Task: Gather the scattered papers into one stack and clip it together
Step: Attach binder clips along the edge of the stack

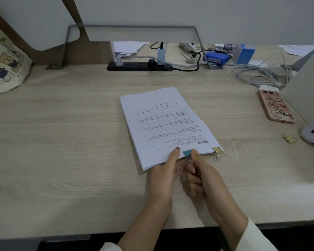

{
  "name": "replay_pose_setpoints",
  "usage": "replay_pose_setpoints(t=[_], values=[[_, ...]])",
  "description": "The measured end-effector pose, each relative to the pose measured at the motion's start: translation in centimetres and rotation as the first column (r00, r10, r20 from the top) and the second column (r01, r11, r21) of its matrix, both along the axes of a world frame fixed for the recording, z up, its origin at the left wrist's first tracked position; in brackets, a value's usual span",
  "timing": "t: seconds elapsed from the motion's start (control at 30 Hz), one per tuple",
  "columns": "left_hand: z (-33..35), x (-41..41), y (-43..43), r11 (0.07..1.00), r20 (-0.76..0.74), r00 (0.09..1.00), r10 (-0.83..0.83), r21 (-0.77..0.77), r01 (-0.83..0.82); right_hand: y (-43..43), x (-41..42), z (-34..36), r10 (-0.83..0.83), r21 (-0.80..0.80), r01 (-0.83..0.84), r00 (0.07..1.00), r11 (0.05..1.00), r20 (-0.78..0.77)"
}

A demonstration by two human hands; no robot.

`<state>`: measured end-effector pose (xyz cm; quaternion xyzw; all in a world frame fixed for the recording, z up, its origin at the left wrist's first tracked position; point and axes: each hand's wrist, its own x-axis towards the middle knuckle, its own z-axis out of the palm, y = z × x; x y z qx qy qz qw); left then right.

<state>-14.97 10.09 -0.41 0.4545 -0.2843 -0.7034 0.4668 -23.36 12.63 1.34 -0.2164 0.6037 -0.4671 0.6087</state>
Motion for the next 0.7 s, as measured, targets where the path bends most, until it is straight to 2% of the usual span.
replay_pose_setpoints(t=[0.1, 0.13, 0.2, 0.27, 0.33, 0.4, 0.47, 0.53, 0.6, 0.7], values=[[-0.1, 0.0, 0.0, 1.000, 0.006, 1.000, -0.017, 0.004, 0.017, -0.1, -0.4, -0.3, 0.039, 0.016, -0.039, 0.999, 0.999, -0.021], [-0.1, 0.0, 0.0, 1.000, 0.004, 1.000, -0.019, 0.004, 0.019, -0.1, -0.8, -0.4, 0.049, 0.005, -0.049, 0.996, 0.999, -0.077], [-0.1, 0.0, -0.1, 1.000, -0.010, 1.000, -0.015, 0.010, 0.015, 0.1, -2.3, -0.5, 0.007, -0.048, -0.024, 0.948, 0.999, -0.319], [-0.1, 0.1, -0.2, 1.000, -0.029, 1.000, -0.010, 0.024, 0.011, 0.5, -5.1, -0.5, -0.227, -0.191, 0.139, 0.782, 0.972, -0.580], [-0.2, 0.1, -0.3, 0.999, -0.028, 0.999, -0.022, 0.029, 0.023, 0.4, -9.1, -0.8, -0.406, -0.349, 0.209, 0.527, 0.913, -0.747], [-0.3, 0.0, -0.3, 0.999, -0.030, 0.999, -0.035, 0.024, 0.035, -0.2, -13.6, -1.9, -0.421, -0.373, 0.207, 0.294, 0.904, -0.858], [-0.3, -0.3, -0.4, 0.999, -0.042, 0.999, -0.030, 0.036, 0.032, -0.9, -17.6, -3.0, -0.308, -0.283, 0.201, 0.106, 0.938, -0.945], [-0.4, -0.6, -0.5, 0.999, -0.049, 0.999, -0.012, 0.049, 0.014, -1.4, -20.7, -3.8, -0.158, -0.152, 0.175, 0.021, 0.973, -0.987], [-0.4, -0.8, -0.5, 0.999, -0.045, 0.999, -0.008, 0.041, 0.010, -1.7, -22.4, -4.2, -0.064, -0.063, 0.145, 0.001, 0.987, -0.998], [-0.2, -0.7, -0.5, 0.997, -0.101, 0.993, 0.057, 0.059, -0.051, -2.1, -22.6, -4.4, -0.132, -0.134, 0.109, -0.022, 0.985, -0.991]])
